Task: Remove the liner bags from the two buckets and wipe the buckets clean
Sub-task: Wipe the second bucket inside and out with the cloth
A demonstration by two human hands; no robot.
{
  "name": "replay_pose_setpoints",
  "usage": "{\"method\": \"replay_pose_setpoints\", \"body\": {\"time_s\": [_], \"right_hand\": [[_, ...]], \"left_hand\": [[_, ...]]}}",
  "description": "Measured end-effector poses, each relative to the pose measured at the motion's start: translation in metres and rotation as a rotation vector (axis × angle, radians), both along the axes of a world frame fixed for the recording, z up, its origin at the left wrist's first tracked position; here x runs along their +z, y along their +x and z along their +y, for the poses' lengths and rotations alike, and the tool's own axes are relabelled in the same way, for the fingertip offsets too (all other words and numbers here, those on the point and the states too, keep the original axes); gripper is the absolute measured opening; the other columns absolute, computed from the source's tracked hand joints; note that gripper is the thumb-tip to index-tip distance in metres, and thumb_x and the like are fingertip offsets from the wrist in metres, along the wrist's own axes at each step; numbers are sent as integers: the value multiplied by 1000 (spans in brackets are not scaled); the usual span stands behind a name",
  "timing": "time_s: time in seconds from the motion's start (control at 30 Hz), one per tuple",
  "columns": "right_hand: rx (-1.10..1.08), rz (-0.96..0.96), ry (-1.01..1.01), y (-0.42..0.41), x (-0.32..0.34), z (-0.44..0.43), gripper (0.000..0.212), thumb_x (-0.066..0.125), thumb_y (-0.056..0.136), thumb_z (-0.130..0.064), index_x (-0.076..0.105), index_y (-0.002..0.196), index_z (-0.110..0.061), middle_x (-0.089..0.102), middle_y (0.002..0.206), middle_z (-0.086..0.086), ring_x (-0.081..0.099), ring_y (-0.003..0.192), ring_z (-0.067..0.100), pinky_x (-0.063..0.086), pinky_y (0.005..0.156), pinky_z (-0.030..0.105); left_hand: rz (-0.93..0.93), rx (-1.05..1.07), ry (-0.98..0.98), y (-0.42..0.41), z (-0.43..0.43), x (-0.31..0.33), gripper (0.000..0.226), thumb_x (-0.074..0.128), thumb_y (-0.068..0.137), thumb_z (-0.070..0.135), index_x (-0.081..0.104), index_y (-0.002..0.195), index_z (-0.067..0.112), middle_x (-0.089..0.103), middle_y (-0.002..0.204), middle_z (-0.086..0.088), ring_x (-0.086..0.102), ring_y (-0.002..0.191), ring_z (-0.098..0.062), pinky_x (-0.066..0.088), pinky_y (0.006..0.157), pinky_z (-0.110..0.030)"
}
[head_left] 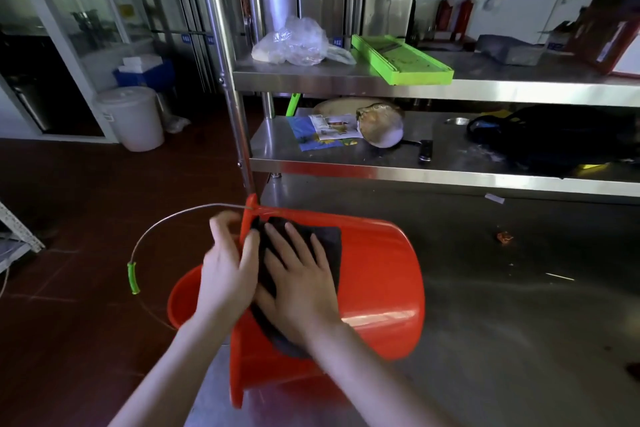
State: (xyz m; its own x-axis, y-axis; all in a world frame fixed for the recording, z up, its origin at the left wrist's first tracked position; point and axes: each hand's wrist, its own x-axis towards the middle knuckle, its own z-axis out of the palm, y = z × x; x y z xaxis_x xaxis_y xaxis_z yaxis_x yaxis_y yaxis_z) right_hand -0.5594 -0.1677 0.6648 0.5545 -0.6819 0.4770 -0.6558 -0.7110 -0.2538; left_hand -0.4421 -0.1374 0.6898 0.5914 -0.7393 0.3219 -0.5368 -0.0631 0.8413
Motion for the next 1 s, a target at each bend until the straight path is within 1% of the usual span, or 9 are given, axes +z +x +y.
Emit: {"method": "replay_pose_setpoints", "body": {"time_s": [0.1,0.2,0.3,0.47,0.57,0.7,0.83,0.93,1.0], "right_hand": [[47,-6,-39,-19,-20,16,52,46,91,-53,49,138,-31,32,156,-9,20,148,18,17,119,47],[31,-10,-23,-44,-23,4,53,45,91,-54,45,141,-33,33,156,-9,23,147,17,18,118,45],[-250,-22,56,-83,-15,-37,51,41,91,-52,57,131,-24,50,145,-2,43,136,22,32,112,44],[-548,-44,558,-108,3,-111,53,33,96,-55,49,136,-24,45,146,0,42,133,26,36,107,39],[-377,74,245,-45,13,-92,49,35,95,-53,59,124,-22,56,135,1,48,127,25,36,105,39],[100,54,77,20,10,-29,51,34,92,-47,53,136,-27,41,151,-6,31,143,22,21,116,44],[15,41,36,-26,1,-54,51,35,95,-52,55,134,-26,47,147,-5,41,138,20,30,114,42],[-309,130,292,-79,4,-107,51,32,96,-57,59,123,-22,59,132,4,56,120,29,41,99,40],[-424,220,560,-87,13,-135,56,26,94,-62,55,127,-26,54,137,4,54,121,30,40,95,40]], "left_hand": [[-3,32,146,2,-32,19,54,46,97,42,20,145,38,64,77,-1,58,64,-14,41,57,-30],[-23,-10,272,3,-39,12,52,43,101,39,31,149,26,66,96,-3,54,66,-9,41,59,-21],[-30,-45,142,4,-15,2,44,45,100,38,37,143,30,57,60,5,60,49,-6,40,39,-11],[-48,-105,1,-3,29,-30,48,44,99,31,28,143,44,59,55,-11,52,36,-18,39,35,-29],[-21,-116,-15,-5,25,-34,49,43,100,29,27,144,42,56,55,-15,47,34,-17,33,34,-25],[-47,-97,-30,8,23,-31,46,43,101,28,30,143,42,59,51,-5,58,42,-11,36,39,-13],[8,-144,-62,8,37,-39,46,37,96,46,26,139,58,62,59,-12,51,35,-18,36,35,-31],[-5,-168,-91,3,51,-50,53,34,92,53,24,144,54,52,53,5,51,47,-12,40,42,-18],[-29,-182,-90,0,61,-56,52,32,96,51,22,147,50,54,57,8,55,47,-19,43,46,-18]]}}
